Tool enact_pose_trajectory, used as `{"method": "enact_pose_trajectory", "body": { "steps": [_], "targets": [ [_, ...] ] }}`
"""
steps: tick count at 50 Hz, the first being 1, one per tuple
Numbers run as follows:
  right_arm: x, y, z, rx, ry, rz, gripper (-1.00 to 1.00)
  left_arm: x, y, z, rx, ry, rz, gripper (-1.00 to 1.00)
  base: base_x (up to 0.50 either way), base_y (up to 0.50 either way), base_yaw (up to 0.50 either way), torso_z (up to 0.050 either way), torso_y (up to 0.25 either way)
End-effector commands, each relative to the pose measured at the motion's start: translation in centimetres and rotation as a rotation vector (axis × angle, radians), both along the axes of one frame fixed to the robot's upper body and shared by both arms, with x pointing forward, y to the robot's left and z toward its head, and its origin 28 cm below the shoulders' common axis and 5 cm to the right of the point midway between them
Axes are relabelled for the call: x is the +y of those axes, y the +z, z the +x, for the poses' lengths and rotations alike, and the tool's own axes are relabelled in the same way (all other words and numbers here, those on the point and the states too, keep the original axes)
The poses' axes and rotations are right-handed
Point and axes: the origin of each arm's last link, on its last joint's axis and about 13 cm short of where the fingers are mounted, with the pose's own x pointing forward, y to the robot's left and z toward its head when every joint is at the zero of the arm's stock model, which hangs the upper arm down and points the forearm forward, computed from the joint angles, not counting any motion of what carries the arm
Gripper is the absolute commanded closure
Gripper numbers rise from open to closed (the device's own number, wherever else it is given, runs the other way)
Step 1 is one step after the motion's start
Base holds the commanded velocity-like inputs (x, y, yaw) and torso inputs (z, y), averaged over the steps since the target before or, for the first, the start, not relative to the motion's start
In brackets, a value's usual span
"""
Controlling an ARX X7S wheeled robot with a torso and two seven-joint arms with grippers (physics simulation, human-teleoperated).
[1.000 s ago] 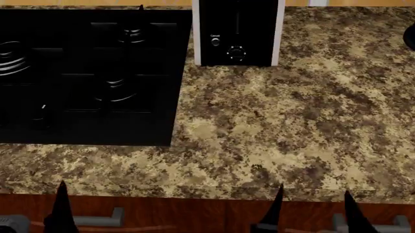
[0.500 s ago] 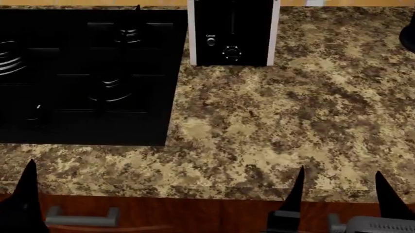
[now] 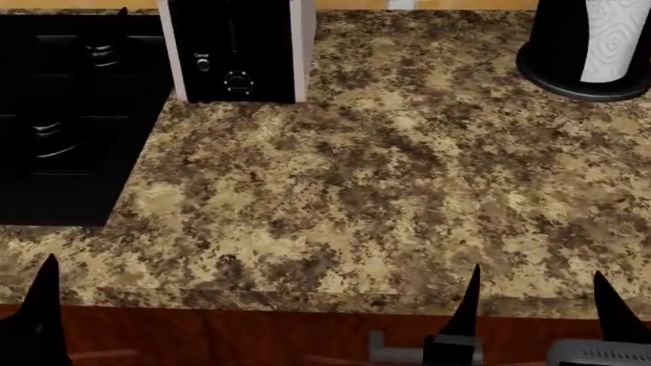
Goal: Stack the bowls from largest to smallest.
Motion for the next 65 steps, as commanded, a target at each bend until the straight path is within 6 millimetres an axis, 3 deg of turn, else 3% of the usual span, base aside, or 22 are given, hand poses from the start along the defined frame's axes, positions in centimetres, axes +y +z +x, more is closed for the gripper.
{"method": "enact_pose_trajectory", "body": {
  "steps": [1,65],
  "targets": [
    [-0.27,0.08,-0.12,0.000,-0.005,0.008,-1.00,0.23,0.24,-0.11,-0.017,0.005,-0.011,-1.00,0.00,-0.50,0.00,0.000,0.000],
    [-0.35,0.21,-0.25,-0.015,-0.011,0.025,-1.00,0.32,0.41,-0.20,-0.019,0.007,-0.012,-1.00,0.03,-0.50,0.00,0.000,0.000]
  ]
}}
